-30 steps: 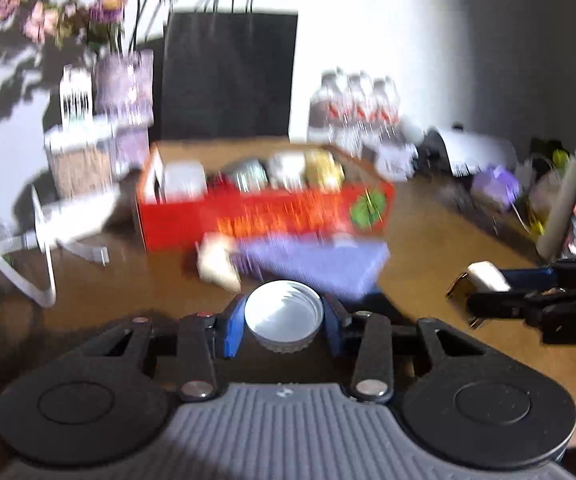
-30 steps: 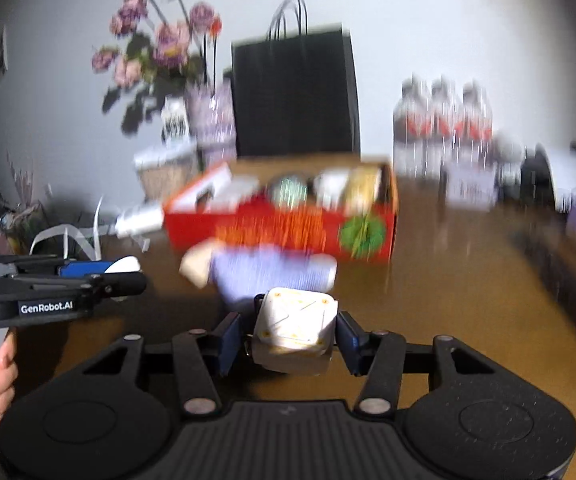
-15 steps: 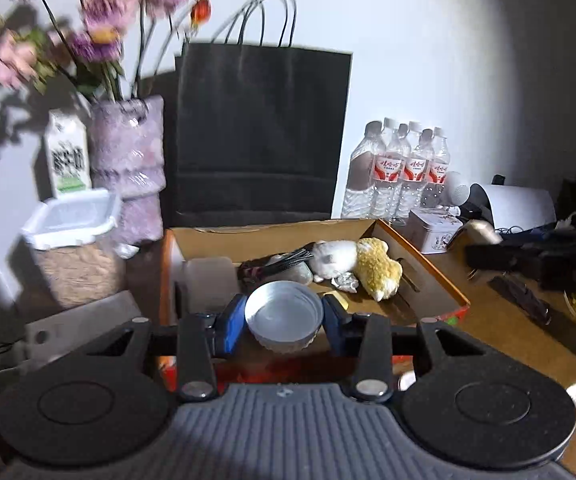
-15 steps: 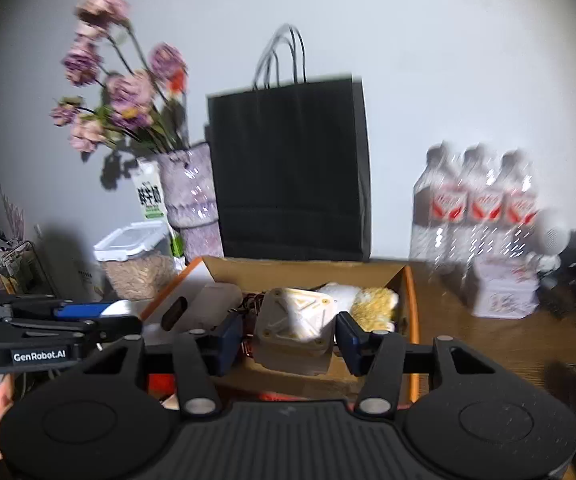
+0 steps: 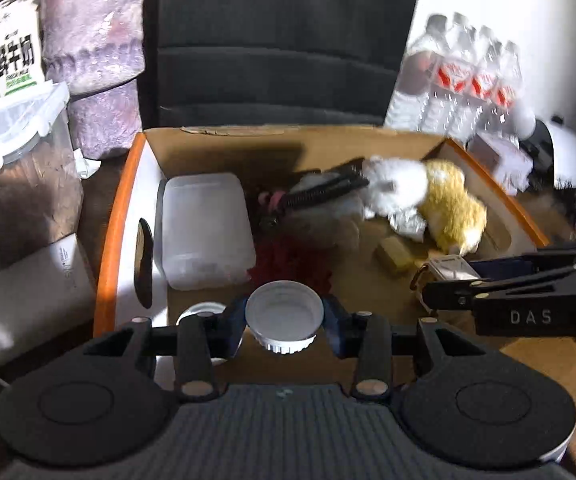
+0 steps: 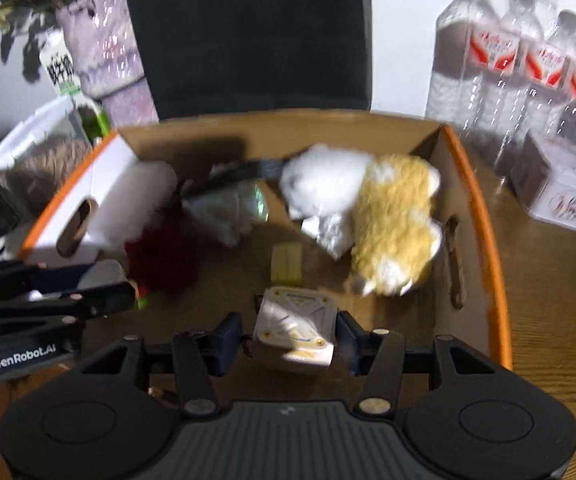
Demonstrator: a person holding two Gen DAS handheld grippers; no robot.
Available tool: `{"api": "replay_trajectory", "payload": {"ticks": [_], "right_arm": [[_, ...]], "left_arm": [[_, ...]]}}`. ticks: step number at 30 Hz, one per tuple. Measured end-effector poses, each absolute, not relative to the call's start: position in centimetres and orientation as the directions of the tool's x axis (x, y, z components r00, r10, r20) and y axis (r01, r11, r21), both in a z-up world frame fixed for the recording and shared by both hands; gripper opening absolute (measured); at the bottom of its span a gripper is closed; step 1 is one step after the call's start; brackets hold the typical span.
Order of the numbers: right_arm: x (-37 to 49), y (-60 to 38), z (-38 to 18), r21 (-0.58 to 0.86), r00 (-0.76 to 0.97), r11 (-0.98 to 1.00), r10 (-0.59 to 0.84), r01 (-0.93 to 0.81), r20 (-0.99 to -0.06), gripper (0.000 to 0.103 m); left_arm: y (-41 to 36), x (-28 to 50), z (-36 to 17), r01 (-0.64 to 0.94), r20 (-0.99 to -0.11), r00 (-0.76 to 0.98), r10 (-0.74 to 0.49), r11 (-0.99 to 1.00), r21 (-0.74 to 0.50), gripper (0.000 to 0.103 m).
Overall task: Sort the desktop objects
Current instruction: 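Carry the white cube and lid into the cardboard box and open both tools, then withdraw both open tools from the box back over the table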
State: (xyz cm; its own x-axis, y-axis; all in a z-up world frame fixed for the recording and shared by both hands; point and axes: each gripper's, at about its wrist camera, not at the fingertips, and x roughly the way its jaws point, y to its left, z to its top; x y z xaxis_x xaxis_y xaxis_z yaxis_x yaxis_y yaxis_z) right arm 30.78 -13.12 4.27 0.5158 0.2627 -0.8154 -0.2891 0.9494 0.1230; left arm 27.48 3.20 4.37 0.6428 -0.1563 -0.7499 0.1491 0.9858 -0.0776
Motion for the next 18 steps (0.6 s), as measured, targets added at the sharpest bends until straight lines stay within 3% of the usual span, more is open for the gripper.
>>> {"api": "replay_trajectory", "payload": {"ticks": [3, 10, 12, 16, 18], "right_arm": [[30.5, -12.1, 4.4, 0.081, 0.52, 0.948, 0.238, -0.307, -0.82, 0.052], [29.6, -13.8, 7.4, 0.158, 0.577, 0.943, 0.306, -0.293, -0.757, 0.066], [28.2, -14.7, 8.9, 0.133, 0.621, 0.95, 0.288, -0.284, -0.729, 0.067], [23.2, -16.4, 11.2, 0.086, 0.734, 0.96, 0.261, -0.268, -0.627, 0.074], [19.5, -17.1, 11.7, 0.047, 0.789, 0.963, 0.246, -0.266, -0.563, 0.082]], "left_arm": [[2.6, 27.6, 3.5, 0.18, -0.779, 0.616, -0.116, 0.984, -0.004, 0.047], [3.2, 27.0, 4.9, 0.168, -0.764, 0.628, -0.148, 0.984, -0.053, 0.066], [2.9, 26.1, 6.2, 0.146, -0.738, 0.665, -0.109, 0.989, -0.015, 0.083], [2.8, 22.5, 9.3, 0.109, -0.671, 0.736, -0.087, 0.994, -0.009, 0.085], [2.9, 19.4, 10.5, 0.09, -0.608, 0.789, -0.084, 0.996, -0.021, 0.101]]}}
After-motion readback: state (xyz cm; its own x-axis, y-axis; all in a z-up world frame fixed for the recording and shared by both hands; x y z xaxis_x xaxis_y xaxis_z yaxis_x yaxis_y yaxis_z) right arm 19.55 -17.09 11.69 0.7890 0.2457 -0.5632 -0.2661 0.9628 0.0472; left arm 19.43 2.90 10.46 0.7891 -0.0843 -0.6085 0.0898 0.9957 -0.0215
